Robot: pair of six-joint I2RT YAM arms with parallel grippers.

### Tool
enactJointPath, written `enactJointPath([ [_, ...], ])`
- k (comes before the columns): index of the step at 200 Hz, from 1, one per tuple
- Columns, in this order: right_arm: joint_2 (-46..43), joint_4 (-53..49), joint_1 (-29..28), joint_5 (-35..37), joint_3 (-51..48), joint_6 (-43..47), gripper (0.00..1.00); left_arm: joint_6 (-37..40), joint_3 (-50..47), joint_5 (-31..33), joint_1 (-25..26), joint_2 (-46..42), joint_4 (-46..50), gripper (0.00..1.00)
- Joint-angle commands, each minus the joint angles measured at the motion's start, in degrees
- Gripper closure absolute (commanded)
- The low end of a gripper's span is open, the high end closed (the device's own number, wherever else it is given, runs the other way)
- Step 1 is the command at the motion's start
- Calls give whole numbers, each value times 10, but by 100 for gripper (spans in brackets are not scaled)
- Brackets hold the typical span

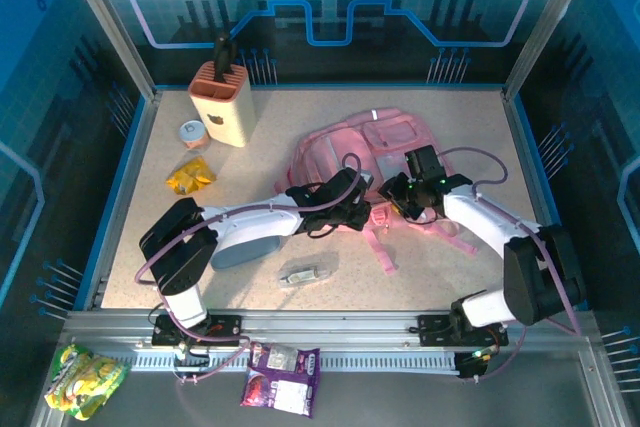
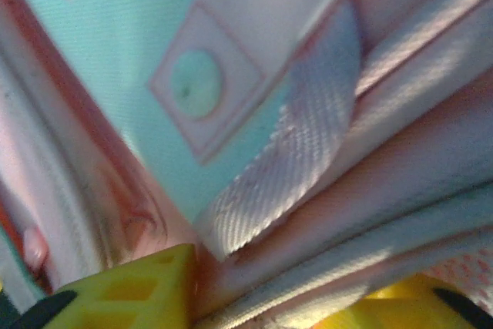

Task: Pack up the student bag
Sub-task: Unzip the student bag at the center of the table.

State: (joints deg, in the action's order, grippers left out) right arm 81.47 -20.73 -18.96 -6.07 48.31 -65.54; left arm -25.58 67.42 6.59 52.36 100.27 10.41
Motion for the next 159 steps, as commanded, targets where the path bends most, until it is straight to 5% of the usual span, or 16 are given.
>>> enactJointPath([
  [1, 13, 30, 0, 25, 7, 19, 75, 8, 12, -5, 5, -9, 23, 100],
  [31, 11, 15, 27, 25, 17, 87, 100, 16, -4, 27, 5, -24, 54, 100],
  [82, -23, 26, 108, -64, 14, 150, 100, 65, -53, 154, -10, -60, 93, 100],
  [159, 86, 4, 186, -169, 113, 217, 100, 48, -118, 133, -92, -108, 48, 100],
])
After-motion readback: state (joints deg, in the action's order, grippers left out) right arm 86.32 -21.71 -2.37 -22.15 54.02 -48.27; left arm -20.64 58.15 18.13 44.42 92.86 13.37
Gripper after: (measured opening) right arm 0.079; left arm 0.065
